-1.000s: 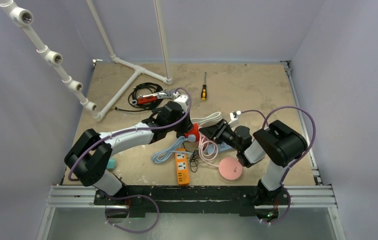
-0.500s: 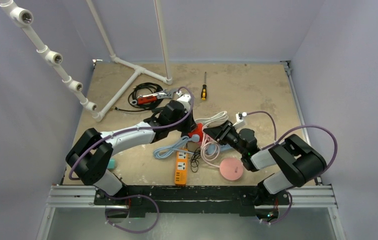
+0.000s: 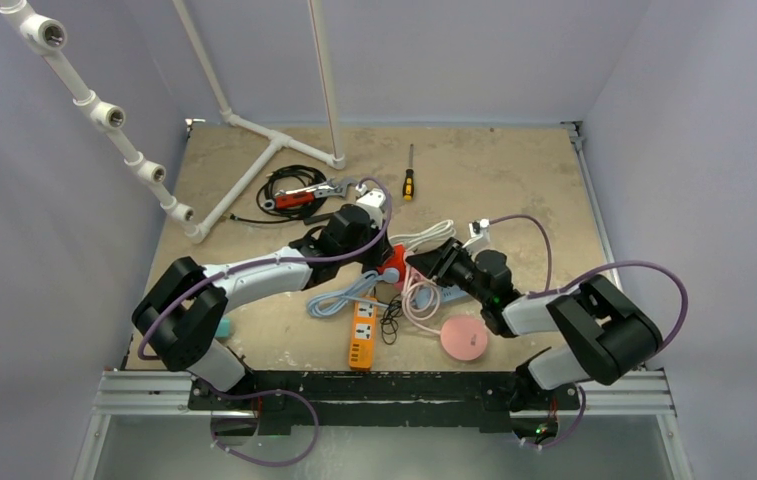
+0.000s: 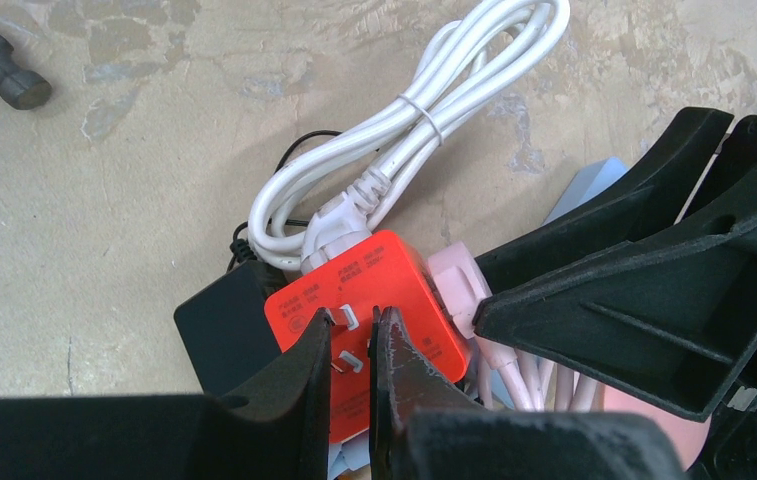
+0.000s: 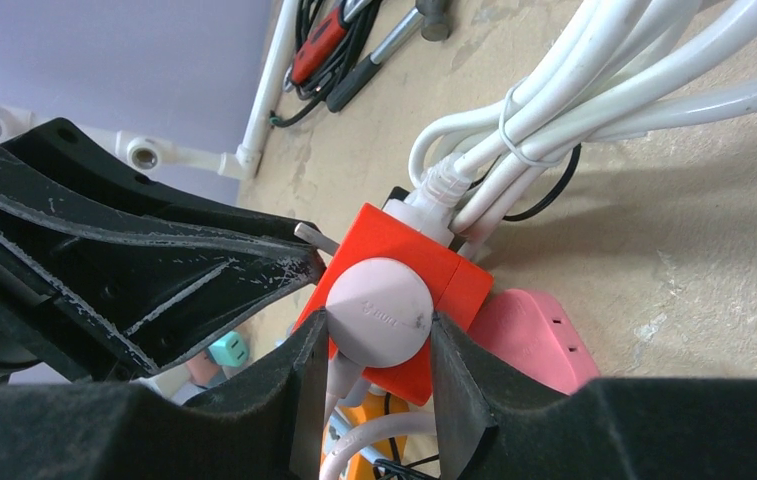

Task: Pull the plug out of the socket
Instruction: Remove the plug from the socket.

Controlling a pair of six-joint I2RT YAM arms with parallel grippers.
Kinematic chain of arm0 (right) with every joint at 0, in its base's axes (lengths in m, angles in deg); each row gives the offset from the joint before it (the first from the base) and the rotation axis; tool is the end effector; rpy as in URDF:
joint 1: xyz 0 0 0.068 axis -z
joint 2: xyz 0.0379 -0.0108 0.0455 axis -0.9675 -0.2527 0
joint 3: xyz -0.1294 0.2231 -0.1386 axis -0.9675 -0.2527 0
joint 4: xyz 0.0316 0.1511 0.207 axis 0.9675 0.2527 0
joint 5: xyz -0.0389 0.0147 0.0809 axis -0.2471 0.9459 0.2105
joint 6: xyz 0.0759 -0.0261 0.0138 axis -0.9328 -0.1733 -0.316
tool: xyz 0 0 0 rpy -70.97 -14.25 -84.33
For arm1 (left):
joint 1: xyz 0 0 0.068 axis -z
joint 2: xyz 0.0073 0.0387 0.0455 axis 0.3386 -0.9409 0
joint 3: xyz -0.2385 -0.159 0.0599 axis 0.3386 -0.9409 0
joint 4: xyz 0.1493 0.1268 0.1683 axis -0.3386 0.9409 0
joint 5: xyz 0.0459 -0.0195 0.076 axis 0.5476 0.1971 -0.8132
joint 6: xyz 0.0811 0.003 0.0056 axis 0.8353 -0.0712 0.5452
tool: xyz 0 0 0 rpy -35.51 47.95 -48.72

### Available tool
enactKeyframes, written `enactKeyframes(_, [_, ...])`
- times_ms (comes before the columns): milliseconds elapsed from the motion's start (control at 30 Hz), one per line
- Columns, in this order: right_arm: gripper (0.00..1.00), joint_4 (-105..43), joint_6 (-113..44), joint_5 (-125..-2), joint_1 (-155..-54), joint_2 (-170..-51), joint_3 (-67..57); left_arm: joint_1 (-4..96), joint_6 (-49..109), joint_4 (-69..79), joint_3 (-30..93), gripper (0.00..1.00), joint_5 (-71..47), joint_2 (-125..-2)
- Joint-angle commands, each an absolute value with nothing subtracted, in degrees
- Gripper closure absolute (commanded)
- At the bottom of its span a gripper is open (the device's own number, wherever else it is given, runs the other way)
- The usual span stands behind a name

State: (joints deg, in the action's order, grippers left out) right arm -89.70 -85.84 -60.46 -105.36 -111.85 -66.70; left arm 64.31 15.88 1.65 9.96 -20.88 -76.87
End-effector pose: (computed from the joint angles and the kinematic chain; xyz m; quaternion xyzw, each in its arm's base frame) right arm 0.2257 0.1453 0.1650 0.1283 0.7598 0.4915 0.4057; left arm 0.2593 -0.2543 0.2167 0.1410 0.8673 -0.2724 0.3921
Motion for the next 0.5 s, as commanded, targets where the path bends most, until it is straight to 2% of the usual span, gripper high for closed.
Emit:
enactKeyframes(0, [0.91,-97.24,-84.98,-59.28,-105.46,-112.26,-62.85,65.43,19.91,2.35,8.85,1.0,-23.92,-76.36])
enactKeyframes(233, [0.73,-96.64,-86.53,-58.5,-105.5,-115.98,-61.72,66.11,19.73,2.69,9.03,1.0,-24.26,-77.41])
enactKeyframes(467, [0.66,-101.35,-88.65,-56.19,-105.44,-121.74,-61.02,66.12,19.13,2.35,9.05,1.0,-23.19,-78.07])
